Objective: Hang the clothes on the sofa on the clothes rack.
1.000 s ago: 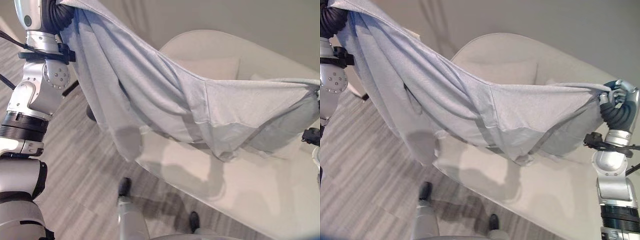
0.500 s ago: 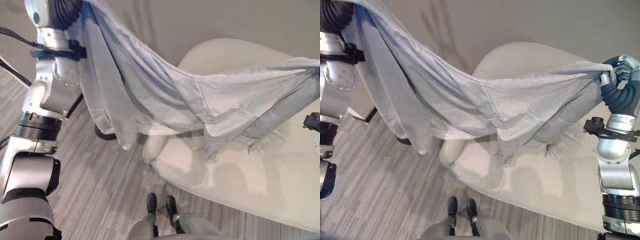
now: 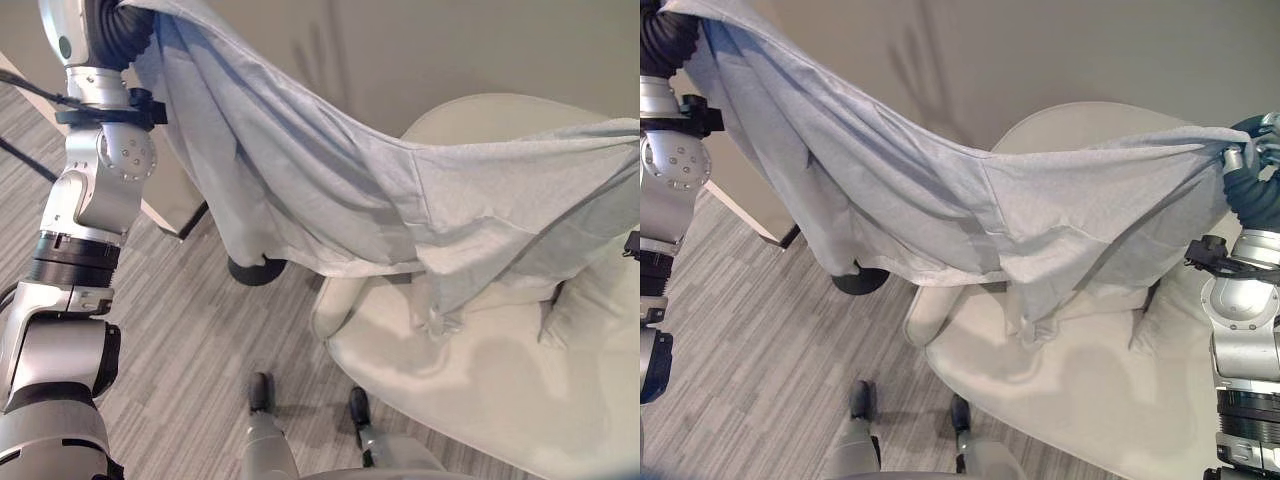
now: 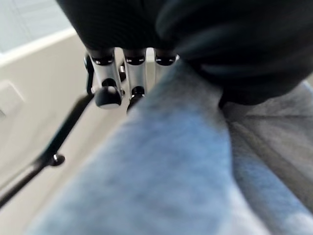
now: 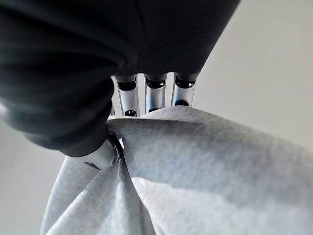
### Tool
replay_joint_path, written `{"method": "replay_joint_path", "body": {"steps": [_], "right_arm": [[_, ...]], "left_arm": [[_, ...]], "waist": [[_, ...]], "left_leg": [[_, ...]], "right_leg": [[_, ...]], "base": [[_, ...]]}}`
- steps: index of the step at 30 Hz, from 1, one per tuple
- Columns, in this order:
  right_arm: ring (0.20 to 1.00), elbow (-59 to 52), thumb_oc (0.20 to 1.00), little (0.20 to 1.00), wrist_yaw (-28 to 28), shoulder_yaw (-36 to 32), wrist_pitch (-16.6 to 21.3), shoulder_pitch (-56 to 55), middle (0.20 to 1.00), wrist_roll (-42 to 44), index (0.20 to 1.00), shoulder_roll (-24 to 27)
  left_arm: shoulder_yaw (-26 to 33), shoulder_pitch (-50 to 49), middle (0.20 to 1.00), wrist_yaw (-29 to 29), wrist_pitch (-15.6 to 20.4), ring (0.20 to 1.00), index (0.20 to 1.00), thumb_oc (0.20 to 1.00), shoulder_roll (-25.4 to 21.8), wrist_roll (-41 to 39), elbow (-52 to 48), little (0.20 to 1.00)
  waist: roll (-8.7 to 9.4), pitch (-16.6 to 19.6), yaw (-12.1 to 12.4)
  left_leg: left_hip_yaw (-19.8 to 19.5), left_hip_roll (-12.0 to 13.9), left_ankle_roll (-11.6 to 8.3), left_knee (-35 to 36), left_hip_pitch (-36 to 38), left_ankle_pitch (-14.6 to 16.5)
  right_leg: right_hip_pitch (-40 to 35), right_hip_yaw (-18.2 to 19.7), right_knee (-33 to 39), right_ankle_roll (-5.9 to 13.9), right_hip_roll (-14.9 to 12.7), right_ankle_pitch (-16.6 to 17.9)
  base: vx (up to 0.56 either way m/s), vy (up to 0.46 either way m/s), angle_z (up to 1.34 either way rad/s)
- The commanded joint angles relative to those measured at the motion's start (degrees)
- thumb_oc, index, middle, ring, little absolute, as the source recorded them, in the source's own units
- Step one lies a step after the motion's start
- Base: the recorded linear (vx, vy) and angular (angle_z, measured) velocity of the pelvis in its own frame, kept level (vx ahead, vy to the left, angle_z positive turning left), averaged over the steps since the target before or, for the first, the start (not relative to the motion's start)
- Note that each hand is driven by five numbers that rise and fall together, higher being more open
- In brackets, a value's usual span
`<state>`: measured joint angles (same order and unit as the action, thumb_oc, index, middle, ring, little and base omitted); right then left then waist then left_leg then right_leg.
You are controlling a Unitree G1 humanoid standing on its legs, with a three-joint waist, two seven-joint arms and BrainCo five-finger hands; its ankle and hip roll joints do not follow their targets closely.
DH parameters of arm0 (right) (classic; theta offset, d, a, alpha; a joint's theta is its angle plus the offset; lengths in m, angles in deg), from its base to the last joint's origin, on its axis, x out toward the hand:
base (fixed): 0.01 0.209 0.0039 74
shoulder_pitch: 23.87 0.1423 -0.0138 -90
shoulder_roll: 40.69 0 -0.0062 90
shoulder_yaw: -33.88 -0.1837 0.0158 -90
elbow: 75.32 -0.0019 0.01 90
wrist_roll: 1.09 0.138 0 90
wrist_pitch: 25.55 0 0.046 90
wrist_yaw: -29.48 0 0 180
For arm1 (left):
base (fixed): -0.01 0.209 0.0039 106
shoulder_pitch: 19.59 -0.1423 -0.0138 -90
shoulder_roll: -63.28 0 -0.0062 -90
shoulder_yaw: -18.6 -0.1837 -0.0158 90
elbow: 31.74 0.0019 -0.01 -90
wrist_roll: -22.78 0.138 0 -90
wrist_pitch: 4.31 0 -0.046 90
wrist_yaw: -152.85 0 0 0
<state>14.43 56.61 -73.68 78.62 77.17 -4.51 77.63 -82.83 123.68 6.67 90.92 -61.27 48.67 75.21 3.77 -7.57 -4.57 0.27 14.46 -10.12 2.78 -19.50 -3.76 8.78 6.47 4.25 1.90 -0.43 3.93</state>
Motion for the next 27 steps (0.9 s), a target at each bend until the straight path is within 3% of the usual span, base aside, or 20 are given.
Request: {"method": "replay_joint_path", "body": {"steps": [1,2,7,10,13,14,23,27], "right_arm": [[0.200,-2.51,0.200,0.200,1.79,-5.46,1.55,-1.54,0.200,-1.36,0.200,3.85],[0.200,-2.80,0.200,0.200,1.34,-5.37,1.18,-1.24,0.200,-1.47,0.200,3.24],[0.200,-1.73,0.200,0.200,2.18,-1.22,0.70,4.61,0.200,-2.56,0.200,2.38],[0.200,-2.74,0.200,0.200,0.97,-1.38,1.12,3.53,0.200,-2.70,0.200,2.32],[0.200,-2.88,0.200,0.200,0.85,-2.13,1.81,2.25,0.200,-2.09,0.200,2.36],[0.200,-2.84,0.200,0.200,0.69,-2.74,1.98,1.54,0.200,-2.05,0.200,2.31],[0.200,-3.45,0.200,0.200,-1.07,-2.66,1.34,-0.04,0.200,-2.12,0.200,1.73],[0.200,-3.20,0.200,0.200,-1.09,-3.18,1.80,0.04,0.200,-1.29,0.200,2.82]], "left_arm": [[2.00,5.18,0.200,2.52,0.72,0.200,0.200,0.200,-0.92,-0.36,-0.96,0.200],[1.61,5.44,0.200,2.23,0.79,0.200,0.200,0.200,-0.63,-0.19,-1.72,0.200],[1.86,5.66,0.200,2.82,-0.32,0.200,0.200,0.200,-4.23,1.76,-4.12,0.200],[2.39,4.59,0.200,1.98,0.03,0.200,0.200,0.200,-2.94,2.15,-4.79,0.200],[2.67,4.40,0.200,0.92,0.16,0.200,0.200,0.200,-1.51,1.42,-4.40,0.200],[3.47,3.78,0.200,0.72,0.10,0.200,0.200,0.200,-0.62,1.54,-4.33,0.200],[7.44,-2.24,0.200,-1.05,0.57,0.200,0.200,0.200,3.12,1.02,-5.95,0.200],[7.53,-2.36,0.200,-1.35,1.01,0.200,0.200,0.200,4.53,0.88,-6.47,0.200]], "waist": [[-0.78,5.03,0.18],[-1.33,5.21,-0.20],[-1.03,5.69,1.26],[-0.59,6.52,0.34],[-0.44,6.48,-0.11],[-0.17,6.05,-0.13],[0.17,6.60,-0.36],[0.91,5.12,-0.47]], "left_leg": [[0.54,-4.48,0.69,1.41,4.30,-2.83],[1.77,-6.77,1.65,0.43,4.23,-2.42],[7.18,-9.59,3.62,1.74,5.85,-0.22],[7.57,-11.40,4.75,2.15,7.11,0.56],[7.48,-13.76,5.96,2.22,9.52,2.08],[7.02,-14.88,6.56,2.22,10.27,2.29],[5.61,-16.14,7.53,2.09,15.30,3.93],[5.68,-15.90,7.33,-3.27,13.83,5.20]], "right_leg": [[-7.57,-0.59,0.68,10.28,-8.39,-6.90],[-6.72,-0.67,0.56,11.60,-11.43,-4.27],[-3.61,-3.12,-2.48,11.66,-14.38,2.38],[-2.81,0.84,-4.84,10.23,-9.19,0.92],[-0.94,1.70,-4.86,7.90,-0.47,-3.25],[-2.09,1.53,-3.43,7.12,0.54,-3.87],[-4.63,1.62,0.13,6.34,2.61,-1.66],[-5.86,0.27,0.50,5.97,1.77,-2.03]], "base": [[0.28,0.591,-0.57],[0.26,0.593,-0.50],[0.11,0.352,-0.28],[0.12,0.236,-0.35],[0.11,0.124,0.19],[0.08,0.031,0.18],[0.08,-0.032,0.09],[-0.01,0.004,0.03]]}}
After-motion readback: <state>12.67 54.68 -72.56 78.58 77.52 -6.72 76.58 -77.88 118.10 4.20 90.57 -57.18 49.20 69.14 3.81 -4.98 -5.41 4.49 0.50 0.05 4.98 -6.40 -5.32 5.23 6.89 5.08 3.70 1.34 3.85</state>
